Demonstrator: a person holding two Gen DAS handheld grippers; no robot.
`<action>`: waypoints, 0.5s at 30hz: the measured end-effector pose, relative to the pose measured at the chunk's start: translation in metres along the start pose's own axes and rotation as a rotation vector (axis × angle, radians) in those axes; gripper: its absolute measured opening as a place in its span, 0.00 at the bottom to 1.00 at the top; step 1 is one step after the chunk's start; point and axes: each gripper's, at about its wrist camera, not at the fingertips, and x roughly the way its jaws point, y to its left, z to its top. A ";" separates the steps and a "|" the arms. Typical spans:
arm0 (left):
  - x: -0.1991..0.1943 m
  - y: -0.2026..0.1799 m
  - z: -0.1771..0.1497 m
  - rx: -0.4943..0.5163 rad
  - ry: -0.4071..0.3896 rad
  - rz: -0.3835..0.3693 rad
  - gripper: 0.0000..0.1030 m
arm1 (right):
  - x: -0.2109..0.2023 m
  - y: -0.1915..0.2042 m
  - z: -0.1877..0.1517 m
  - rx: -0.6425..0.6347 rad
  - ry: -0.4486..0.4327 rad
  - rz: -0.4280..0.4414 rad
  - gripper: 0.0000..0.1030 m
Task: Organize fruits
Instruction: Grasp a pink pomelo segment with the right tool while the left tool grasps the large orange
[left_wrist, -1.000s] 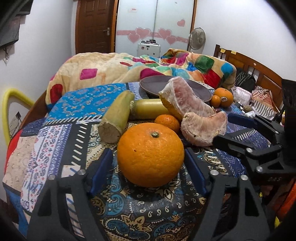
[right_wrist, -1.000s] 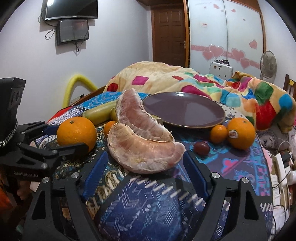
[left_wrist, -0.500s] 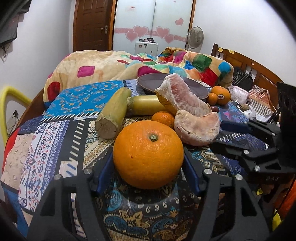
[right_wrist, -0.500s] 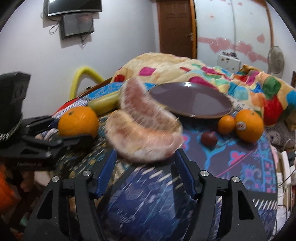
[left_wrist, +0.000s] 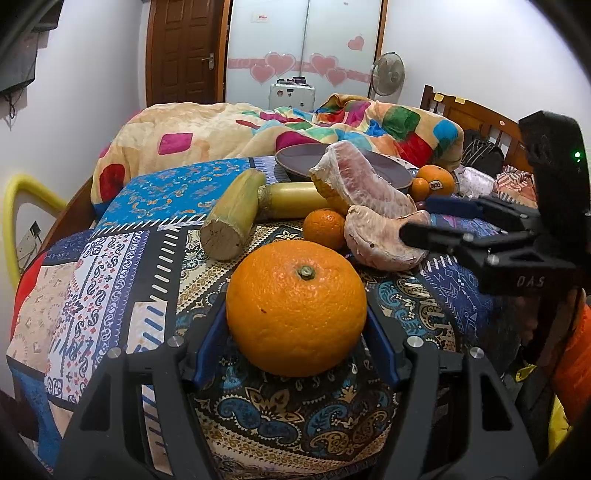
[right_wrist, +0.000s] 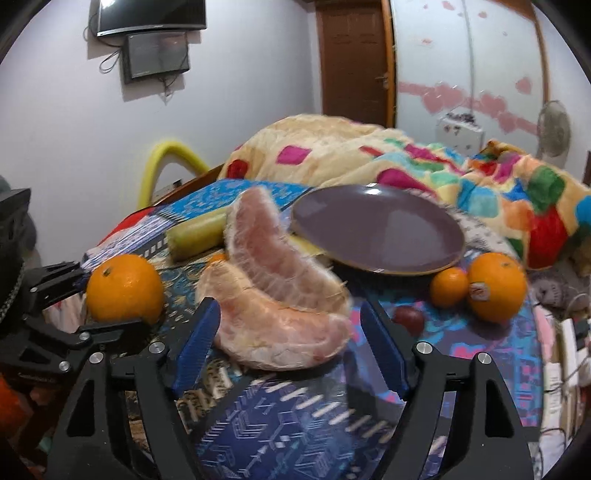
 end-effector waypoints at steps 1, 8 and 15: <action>0.000 0.000 0.000 0.001 -0.001 -0.001 0.66 | 0.001 0.002 -0.003 -0.007 0.010 0.000 0.76; -0.007 0.001 -0.003 -0.001 -0.004 0.011 0.66 | -0.004 0.018 -0.020 -0.037 0.076 0.059 0.67; -0.020 0.007 -0.009 -0.007 -0.010 0.026 0.66 | -0.008 0.023 -0.015 -0.075 0.096 0.100 0.63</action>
